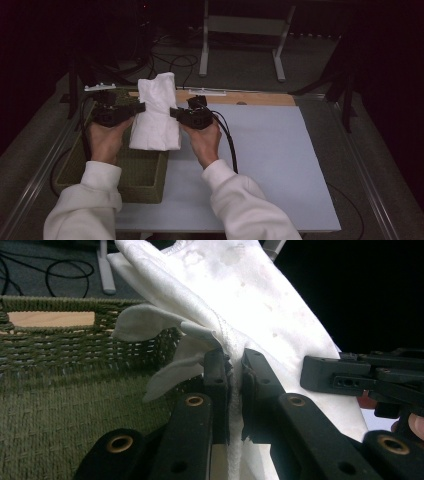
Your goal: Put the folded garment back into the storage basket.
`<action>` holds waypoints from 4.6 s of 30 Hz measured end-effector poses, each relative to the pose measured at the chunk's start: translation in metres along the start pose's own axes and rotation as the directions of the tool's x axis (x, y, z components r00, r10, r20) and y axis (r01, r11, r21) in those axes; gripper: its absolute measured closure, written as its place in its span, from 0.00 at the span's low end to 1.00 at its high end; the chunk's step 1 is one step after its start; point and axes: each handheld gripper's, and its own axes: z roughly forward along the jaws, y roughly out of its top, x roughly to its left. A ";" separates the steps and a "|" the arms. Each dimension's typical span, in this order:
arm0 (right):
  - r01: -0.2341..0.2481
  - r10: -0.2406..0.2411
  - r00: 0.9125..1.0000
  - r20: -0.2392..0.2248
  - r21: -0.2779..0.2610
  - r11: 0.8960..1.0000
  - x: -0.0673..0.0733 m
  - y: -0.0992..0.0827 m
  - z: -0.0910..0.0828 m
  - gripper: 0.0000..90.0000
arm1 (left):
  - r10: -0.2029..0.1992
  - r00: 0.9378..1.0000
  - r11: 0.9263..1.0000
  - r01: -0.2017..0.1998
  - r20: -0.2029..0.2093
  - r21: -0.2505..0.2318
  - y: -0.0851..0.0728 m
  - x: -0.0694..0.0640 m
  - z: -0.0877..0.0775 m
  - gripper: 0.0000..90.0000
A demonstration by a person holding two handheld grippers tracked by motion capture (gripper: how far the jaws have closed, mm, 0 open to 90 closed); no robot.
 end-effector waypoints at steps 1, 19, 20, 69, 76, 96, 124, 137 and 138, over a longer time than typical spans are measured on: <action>-0.001 0.001 1.000 0.000 0.000 1.000 0.000 0.000 0.001 0.88 | 0.001 1.000 1.000 -0.001 -0.002 0.002 0.000 0.001 0.000 0.92; -0.006 0.006 1.000 -0.002 0.002 1.000 0.010 -0.007 0.014 0.88 | -0.004 1.000 1.000 0.004 -0.011 0.004 -0.006 0.014 -0.006 0.92; -0.002 0.002 1.000 -0.004 0.002 1.000 0.010 -0.007 0.015 0.88 | -0.005 1.000 1.000 0.005 -0.011 0.004 -0.006 0.015 -0.007 0.92; -0.023 0.025 0.999 -0.039 0.040 0.999 0.029 -0.026 0.045 0.87 | -0.032 0.998 0.999 0.033 -0.047 0.011 -0.024 0.041 -0.025 0.92; -0.024 0.026 0.999 -0.042 0.046 0.999 0.035 -0.031 0.053 0.87 | -0.035 0.998 0.999 0.036 -0.056 0.016 -0.029 0.048 -0.029 0.92; 0.005 -0.004 1.000 -0.013 0.080 0.997 0.044 -0.042 0.070 0.86 | -0.037 0.995 0.998 0.041 -0.088 0.040 -0.041 0.062 -0.029 0.92; 0.069 -0.072 0.997 0.021 0.117 0.991 0.054 -0.055 0.083 0.86 | -0.048 0.990 0.995 0.060 -0.132 0.083 -0.053 0.074 -0.025 0.92; 0.070 -0.086 0.992 0.095 0.163 0.984 0.055 -0.054 0.079 0.31 | -0.096 0.921 0.973 0.166 -0.377 0.157 -0.059 0.086 -0.019 0.28; 0.079 -0.096 0.990 0.106 0.155 0.985 0.054 -0.052 0.076 0.29 | -0.106 0.921 0.975 0.170 -0.375 0.142 -0.059 0.087 -0.021 0.25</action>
